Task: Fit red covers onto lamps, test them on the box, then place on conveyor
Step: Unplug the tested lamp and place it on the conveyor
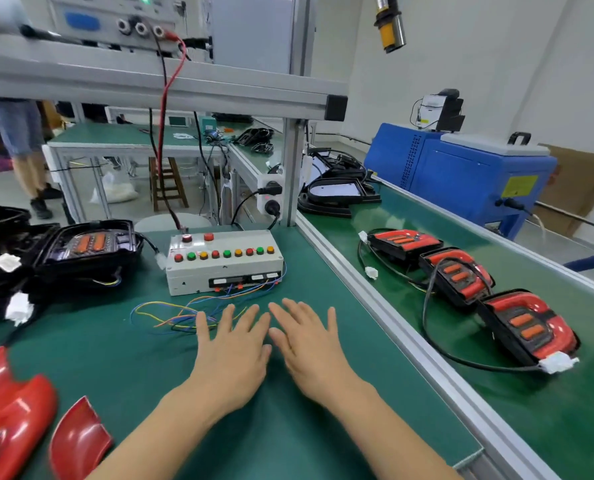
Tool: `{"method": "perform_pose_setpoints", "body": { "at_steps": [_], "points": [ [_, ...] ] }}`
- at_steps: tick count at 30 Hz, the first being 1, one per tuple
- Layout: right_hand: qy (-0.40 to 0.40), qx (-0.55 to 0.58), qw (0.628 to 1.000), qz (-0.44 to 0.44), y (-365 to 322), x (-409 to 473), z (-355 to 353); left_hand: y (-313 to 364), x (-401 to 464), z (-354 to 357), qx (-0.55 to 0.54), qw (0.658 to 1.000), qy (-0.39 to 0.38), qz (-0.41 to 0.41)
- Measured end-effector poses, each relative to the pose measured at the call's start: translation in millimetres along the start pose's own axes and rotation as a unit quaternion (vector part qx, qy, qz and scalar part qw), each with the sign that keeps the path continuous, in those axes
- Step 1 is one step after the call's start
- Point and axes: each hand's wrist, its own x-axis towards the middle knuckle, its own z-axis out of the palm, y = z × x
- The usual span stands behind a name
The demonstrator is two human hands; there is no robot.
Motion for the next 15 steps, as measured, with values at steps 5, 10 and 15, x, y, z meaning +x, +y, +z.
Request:
{"method": "perform_pose_setpoints", "body": {
  "at_steps": [5,10,15],
  "points": [
    [0.007,-0.004,0.999,-0.032,-34.0,7.4,14.1,-24.4,-16.9,0.1,0.020,0.998,0.039,-0.037],
    [0.017,-0.010,0.998,-0.059,-61.1,12.6,19.7,-43.8,-32.9,-5.4,0.016,0.995,0.080,-0.049],
    [0.038,-0.001,0.995,-0.089,-84.5,18.4,20.4,-67.2,-44.9,-16.6,0.017,0.990,0.123,-0.068]
  ]
}}
